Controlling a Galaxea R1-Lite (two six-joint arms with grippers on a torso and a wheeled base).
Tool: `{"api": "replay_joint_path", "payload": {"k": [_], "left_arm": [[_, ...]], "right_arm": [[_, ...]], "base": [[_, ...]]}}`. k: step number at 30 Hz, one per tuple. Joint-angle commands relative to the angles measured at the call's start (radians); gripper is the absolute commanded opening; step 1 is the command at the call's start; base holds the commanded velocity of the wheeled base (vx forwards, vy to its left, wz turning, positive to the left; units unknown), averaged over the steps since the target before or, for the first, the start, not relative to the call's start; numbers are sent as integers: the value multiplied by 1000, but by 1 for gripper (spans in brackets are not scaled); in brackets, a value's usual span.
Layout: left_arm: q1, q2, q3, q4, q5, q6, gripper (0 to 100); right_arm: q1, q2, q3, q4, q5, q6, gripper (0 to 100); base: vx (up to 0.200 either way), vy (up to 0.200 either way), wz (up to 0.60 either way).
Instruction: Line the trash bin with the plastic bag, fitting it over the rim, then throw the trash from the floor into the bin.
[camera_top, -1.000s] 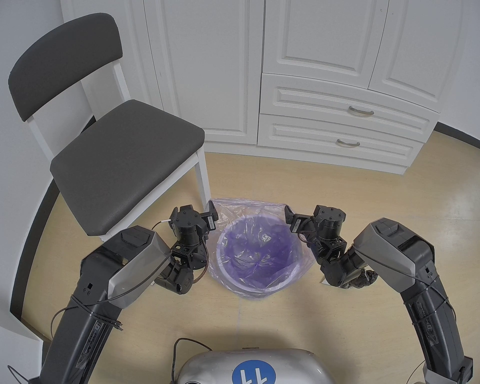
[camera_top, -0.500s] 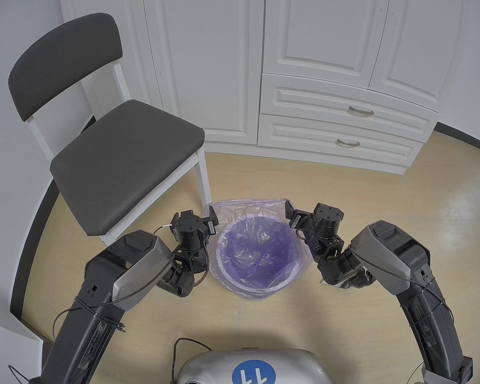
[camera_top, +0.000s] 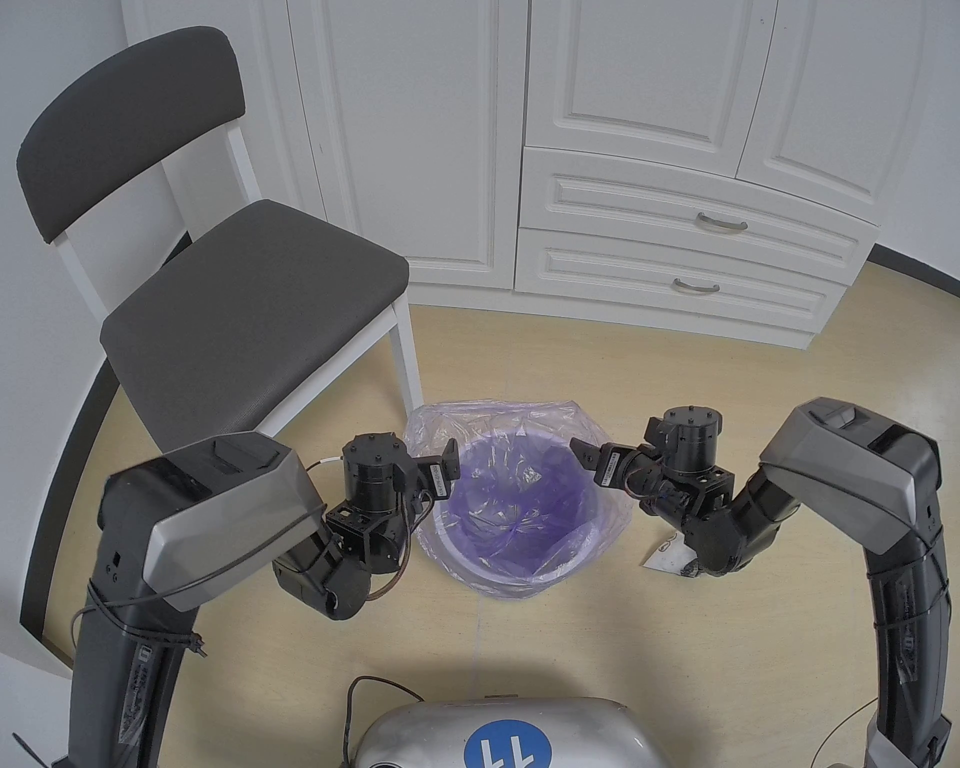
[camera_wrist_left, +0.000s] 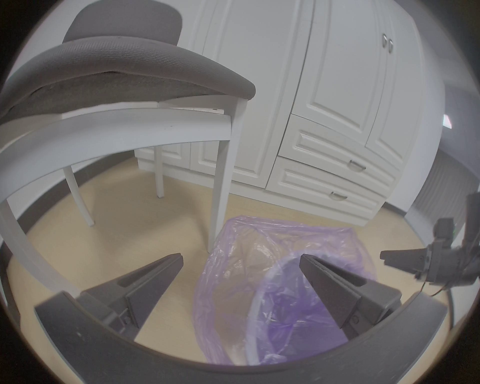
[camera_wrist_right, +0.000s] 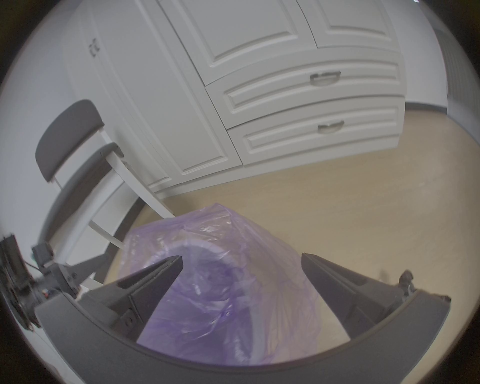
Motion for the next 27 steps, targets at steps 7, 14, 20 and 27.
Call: {"api": "replay_joint_path", "payload": {"k": [7, 14, 20, 27], "left_arm": [[71, -39, -100, 197, -77, -217, 100], [83, -10, -138, 295, -85, -251, 100], [85, 40, -175, 298, -97, -255, 100], [106, 105, -253, 300, -95, -267, 100]], "right_arm": [[-52, -54, -122, 256, 86, 167, 100], [-66, 17, -172, 265, 81, 167, 100], [-70, 60, -192, 264, 80, 166, 100], [-70, 126, -248, 262, 72, 167, 100]], "base": [[0, 0, 0], [0, 0, 0], [0, 0, 0], [0, 0, 0]]}}
